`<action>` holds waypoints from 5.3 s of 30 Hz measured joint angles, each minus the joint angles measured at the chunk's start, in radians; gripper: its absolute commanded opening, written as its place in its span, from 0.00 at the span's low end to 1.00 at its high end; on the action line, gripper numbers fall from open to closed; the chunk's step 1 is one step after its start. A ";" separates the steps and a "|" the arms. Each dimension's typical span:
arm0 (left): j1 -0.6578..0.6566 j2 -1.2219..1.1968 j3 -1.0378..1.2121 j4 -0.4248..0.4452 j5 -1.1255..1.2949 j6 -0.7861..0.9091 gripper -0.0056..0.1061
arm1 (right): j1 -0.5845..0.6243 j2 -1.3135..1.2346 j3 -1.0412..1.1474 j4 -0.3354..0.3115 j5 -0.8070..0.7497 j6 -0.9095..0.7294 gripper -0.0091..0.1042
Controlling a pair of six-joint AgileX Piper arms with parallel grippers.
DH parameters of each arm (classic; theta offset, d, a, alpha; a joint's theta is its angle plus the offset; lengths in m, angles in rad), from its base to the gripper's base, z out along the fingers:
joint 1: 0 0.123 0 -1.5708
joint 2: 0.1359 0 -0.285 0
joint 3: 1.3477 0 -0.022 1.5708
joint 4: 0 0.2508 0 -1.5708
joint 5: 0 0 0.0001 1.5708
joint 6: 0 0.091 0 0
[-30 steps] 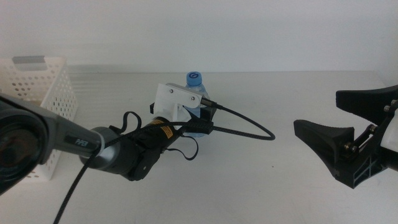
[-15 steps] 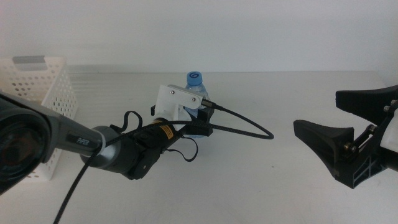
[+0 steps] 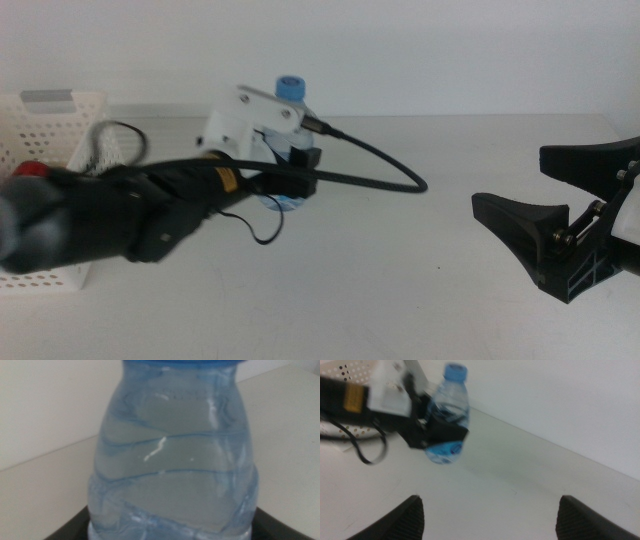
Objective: Use arms to grab the bottles and put them into the dustbin to the left of the table.
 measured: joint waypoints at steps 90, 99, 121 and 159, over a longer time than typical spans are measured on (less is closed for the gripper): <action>0.805 0.324 -0.898 -0.290 1.643 0.478 0.01 | 0.000 0.000 0.000 0.000 0.001 0.000 0.76; 0.800 0.368 -0.903 -0.312 1.633 0.489 0.12 | 0.000 0.000 0.000 0.000 0.001 0.000 0.76; 0.745 0.332 -0.915 -0.281 1.624 0.509 0.86 | 0.000 0.000 0.000 0.000 0.002 0.000 0.76; 0.230 -0.584 -0.195 0.073 0.904 0.046 0.84 | 0.000 0.000 0.000 0.000 0.002 0.000 0.76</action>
